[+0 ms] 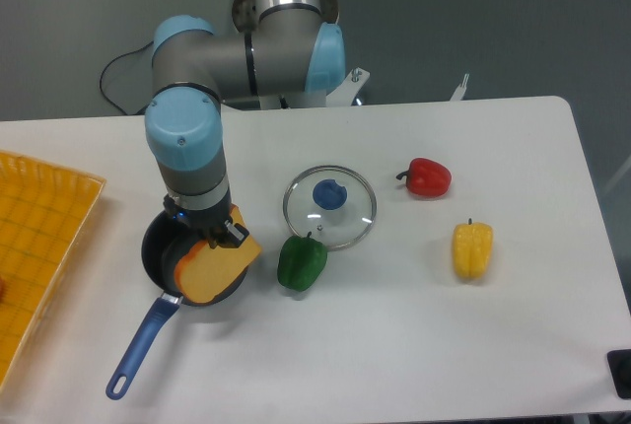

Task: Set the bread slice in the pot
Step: 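Tilt the bread slice flat and lower it into the saucepan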

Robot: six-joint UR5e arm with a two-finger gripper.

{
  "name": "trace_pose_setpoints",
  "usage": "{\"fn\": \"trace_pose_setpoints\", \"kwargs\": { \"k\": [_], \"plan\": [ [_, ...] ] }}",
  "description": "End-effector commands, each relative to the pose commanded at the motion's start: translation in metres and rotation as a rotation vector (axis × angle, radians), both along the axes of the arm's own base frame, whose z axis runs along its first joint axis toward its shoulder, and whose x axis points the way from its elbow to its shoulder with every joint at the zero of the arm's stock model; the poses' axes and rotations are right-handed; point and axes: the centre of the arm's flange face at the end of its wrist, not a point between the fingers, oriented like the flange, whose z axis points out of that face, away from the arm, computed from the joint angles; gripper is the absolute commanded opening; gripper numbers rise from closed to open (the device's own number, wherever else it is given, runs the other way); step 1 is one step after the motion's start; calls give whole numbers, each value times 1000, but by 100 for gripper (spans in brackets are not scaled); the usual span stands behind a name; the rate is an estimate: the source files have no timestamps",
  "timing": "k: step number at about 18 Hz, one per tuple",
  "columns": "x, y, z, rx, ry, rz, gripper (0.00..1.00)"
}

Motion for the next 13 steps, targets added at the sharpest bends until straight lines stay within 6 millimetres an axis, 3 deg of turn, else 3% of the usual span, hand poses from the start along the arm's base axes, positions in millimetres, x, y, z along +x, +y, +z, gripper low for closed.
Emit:
{"fn": "trace_pose_setpoints", "kwargs": {
  "k": [11, 13],
  "plan": [
    [5, 3, -20, -30, -2, -9, 15],
    [7, 3, -19, -29, -3, -12, 18]
  ]
}}
